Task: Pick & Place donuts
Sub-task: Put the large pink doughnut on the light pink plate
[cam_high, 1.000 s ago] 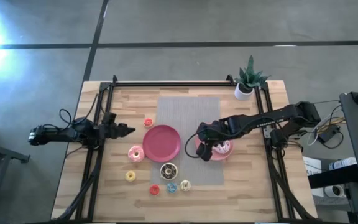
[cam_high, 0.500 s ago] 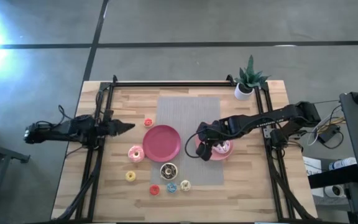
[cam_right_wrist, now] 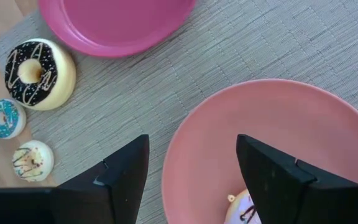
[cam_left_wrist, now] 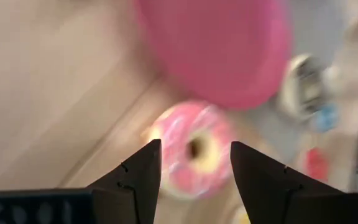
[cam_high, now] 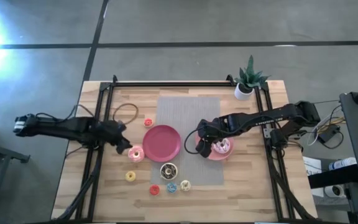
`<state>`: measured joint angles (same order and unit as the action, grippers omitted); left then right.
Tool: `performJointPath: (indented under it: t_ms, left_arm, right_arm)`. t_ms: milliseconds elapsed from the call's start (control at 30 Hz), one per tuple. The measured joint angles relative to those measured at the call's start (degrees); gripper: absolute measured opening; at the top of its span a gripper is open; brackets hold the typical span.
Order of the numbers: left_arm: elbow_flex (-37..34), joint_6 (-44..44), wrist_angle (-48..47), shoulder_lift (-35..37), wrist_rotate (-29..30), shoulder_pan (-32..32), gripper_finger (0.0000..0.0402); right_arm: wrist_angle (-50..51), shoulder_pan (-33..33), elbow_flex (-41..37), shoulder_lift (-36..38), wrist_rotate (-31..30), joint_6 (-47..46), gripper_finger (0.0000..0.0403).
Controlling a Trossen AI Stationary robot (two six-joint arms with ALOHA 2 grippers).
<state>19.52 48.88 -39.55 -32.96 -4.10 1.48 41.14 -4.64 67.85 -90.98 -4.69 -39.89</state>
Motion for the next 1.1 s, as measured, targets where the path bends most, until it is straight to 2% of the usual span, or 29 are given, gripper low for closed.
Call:
performJointPath:
  t_ms: [133,433,900,1100]
  left_arm:
    - [-1.00,-1.20,0.73,-4.60,-2.62,0.02,0.0167]
    - [-0.90,-1.94,7.75,-10.87,-2.74,0.07,0.0167]
    - [-0.93,-3.45,8.55,-22.06,-1.24,0.07,0.0167]
    - [-0.85,-3.87,8.52,-26.67,-0.86,0.07,0.0156]
  right_arm:
    - [-0.01,-0.02,-0.17,0.00,0.02,-0.01,0.0233]
    - [-0.04,-0.04,-0.61,0.00,0.04,0.01,0.0233]
    - [-0.06,-0.04,-0.85,0.00,0.03,0.02,0.0233]
    - [-0.10,-0.07,-0.85,0.00,-2.75,-0.01,0.0233]
